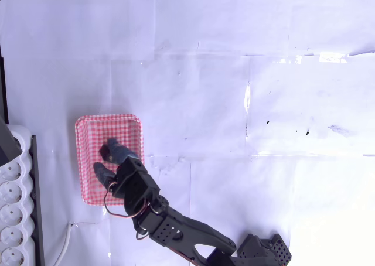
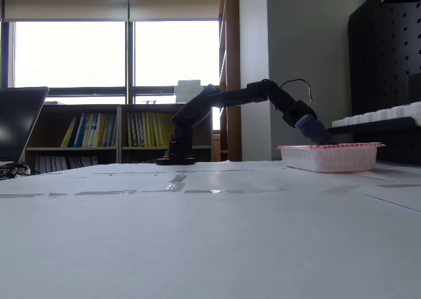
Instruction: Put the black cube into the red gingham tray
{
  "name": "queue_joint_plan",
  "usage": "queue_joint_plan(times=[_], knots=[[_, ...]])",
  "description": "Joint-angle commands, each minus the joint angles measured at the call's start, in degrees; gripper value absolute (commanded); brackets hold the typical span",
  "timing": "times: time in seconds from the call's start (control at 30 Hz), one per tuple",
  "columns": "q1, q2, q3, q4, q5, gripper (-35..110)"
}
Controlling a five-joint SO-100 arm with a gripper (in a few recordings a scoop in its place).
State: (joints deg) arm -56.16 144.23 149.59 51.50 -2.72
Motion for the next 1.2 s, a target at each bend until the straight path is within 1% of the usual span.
queue_joint_plan(times=[0.0, 0.13, 0.27, 0.4, 0.5, 0.6, 0.63, 0.67, 0.73, 0.8, 0.83, 0.97, 1.17], knots=[[-0.44, -4.22, 1.67, 2.46, -2.55, 30], [-1.14, -7.47, 2.29, 4.48, -5.54, 31], [-1.93, -15.03, 2.46, 5.01, -9.32, 31], [-2.29, -28.04, -0.97, 3.78, -10.55, 31], [-1.58, -39.90, -8.00, 1.85, -9.32, 30], [0.79, -53.96, -23.29, -3.78, -5.36, 28], [2.37, -60.21, -31.29, -7.12, -3.78, 27], [4.83, -68.03, -42.36, -12.74, -1.85, 26], [9.32, -79.98, -59.94, -23.47, 0.09, 18], [13.18, -90.62, -72.95, -28.56, 0.62, 4], [15.38, -95.89, -78.49, -29.79, 0.62, 0], [23.55, -111.27, -95.45, -31.38, 0.44, 0], [38.58, -130.34, -122.70, -26.28, 3.60, 0]])
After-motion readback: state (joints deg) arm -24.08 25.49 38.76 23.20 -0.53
